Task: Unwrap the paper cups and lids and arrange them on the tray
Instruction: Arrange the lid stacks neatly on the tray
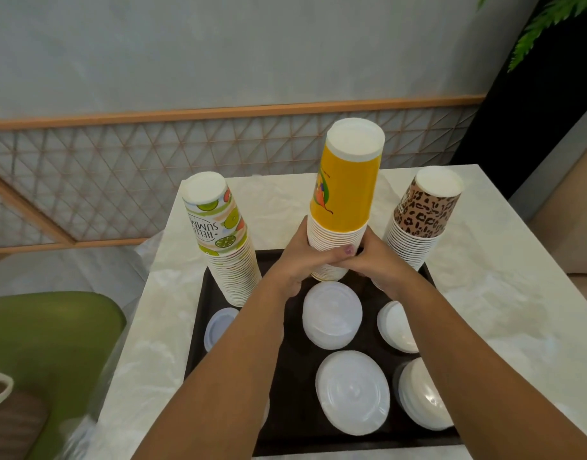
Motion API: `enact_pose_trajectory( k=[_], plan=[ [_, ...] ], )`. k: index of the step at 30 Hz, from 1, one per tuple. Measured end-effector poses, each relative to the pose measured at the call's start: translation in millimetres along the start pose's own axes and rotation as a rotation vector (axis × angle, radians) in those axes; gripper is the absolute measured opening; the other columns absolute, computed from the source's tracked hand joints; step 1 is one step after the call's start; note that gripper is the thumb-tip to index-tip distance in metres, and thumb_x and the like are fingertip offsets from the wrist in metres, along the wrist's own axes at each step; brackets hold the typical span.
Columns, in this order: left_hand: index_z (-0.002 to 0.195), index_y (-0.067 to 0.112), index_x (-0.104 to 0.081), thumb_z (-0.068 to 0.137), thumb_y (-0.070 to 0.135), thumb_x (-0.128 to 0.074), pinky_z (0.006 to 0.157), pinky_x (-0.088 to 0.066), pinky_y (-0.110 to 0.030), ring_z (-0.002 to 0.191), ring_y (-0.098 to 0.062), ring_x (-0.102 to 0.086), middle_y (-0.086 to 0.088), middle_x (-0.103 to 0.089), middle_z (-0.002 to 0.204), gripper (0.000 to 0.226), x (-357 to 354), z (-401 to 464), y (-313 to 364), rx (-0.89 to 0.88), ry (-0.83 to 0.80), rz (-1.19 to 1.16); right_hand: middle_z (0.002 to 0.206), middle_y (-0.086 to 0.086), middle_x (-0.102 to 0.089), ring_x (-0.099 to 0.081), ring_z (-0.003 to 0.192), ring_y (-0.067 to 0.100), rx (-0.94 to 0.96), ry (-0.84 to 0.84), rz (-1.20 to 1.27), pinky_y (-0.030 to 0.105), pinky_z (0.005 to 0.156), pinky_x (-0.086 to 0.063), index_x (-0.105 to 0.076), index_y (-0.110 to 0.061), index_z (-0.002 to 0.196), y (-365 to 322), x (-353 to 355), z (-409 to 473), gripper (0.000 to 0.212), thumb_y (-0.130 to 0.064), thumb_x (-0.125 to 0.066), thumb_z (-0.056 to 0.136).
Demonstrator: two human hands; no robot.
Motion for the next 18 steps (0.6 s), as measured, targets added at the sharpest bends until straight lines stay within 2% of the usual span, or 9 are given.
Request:
enact_pose_trajectory(
  k=[2, 6, 10, 12, 15, 18],
  plan=[
    [0.130, 0.027, -0.042, 0.054, 0.036, -0.084, 0.097, -0.049, -0.040, 0.113, -0.014, -0.058, 0.004, -0.060, 0.123, 0.087, 0, -6, 12, -0.020, 0.032, 0.009, 0.136, -0.011, -0.051, -0.051, 0.122, 0.008, 0.025, 0.017, 0.001, 0.031, 0.098, -0.046, -0.032, -0.031, 0.143, -10, 2, -5, 0.090, -0.031, -0.083, 0.069],
    [0.128, 0.028, -0.042, 0.062, 0.020, -0.087, 0.086, -0.052, -0.024, 0.110, -0.010, -0.058, 0.006, -0.061, 0.119, 0.080, -3, -25, 33, -0.088, 0.086, -0.013, 0.137, -0.015, -0.050, -0.050, 0.122, 0.003, 0.077, 0.002, -0.024, 0.019, 0.093, -0.046, -0.031, -0.032, 0.144, -34, 3, -22, 0.091, -0.031, -0.082, 0.069],
    [0.118, 0.034, -0.046, 0.065, 0.010, -0.085, 0.074, -0.051, -0.013, 0.099, 0.003, -0.061, 0.016, -0.063, 0.108, 0.070, -1, -61, 42, -0.138, 0.190, -0.063, 0.136, -0.015, -0.051, -0.051, 0.119, 0.000, 0.099, -0.120, -0.076, 0.013, 0.087, -0.048, -0.025, -0.031, 0.145, -58, -8, -49, 0.092, -0.013, -0.080, 0.073],
    [0.120, 0.030, -0.048, 0.062, 0.011, -0.087, 0.076, -0.052, -0.016, 0.100, -0.001, -0.063, 0.013, -0.065, 0.109, 0.072, 2, -80, 44, -0.148, 0.226, -0.085, 0.132, -0.016, -0.051, -0.052, 0.116, -0.003, 0.090, -0.219, -0.112, 0.011, 0.083, -0.048, -0.023, -0.030, 0.146, -66, -17, -62, 0.092, -0.003, -0.075, 0.075],
    [0.127, 0.026, -0.047, 0.057, 0.018, -0.089, 0.083, -0.054, -0.029, 0.109, -0.012, -0.061, 0.008, -0.064, 0.116, 0.082, 12, -108, 51, -0.155, 0.300, -0.082, 0.126, -0.020, -0.048, -0.050, 0.109, -0.007, 0.057, -0.338, -0.195, 0.007, 0.077, -0.048, -0.022, -0.031, 0.144, -76, -31, -75, 0.087, 0.011, -0.062, 0.078],
    [0.129, 0.026, -0.048, 0.050, 0.032, -0.087, 0.090, -0.052, -0.038, 0.110, -0.014, -0.060, 0.007, -0.065, 0.118, 0.088, 27, -135, 61, -0.149, 0.360, -0.089, 0.131, -0.011, -0.050, -0.053, 0.115, 0.003, 0.047, -0.339, -0.171, 0.018, 0.084, -0.052, -0.032, -0.029, 0.141, -82, -44, -74, 0.080, 0.016, -0.054, 0.079]
  ],
)
Point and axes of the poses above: each hand's wrist, its own z-axis towards the middle knuckle, its own x-axis out of the back of the hand, y = z × x, the point moved 7 cm from there along z, towards the middle knuckle
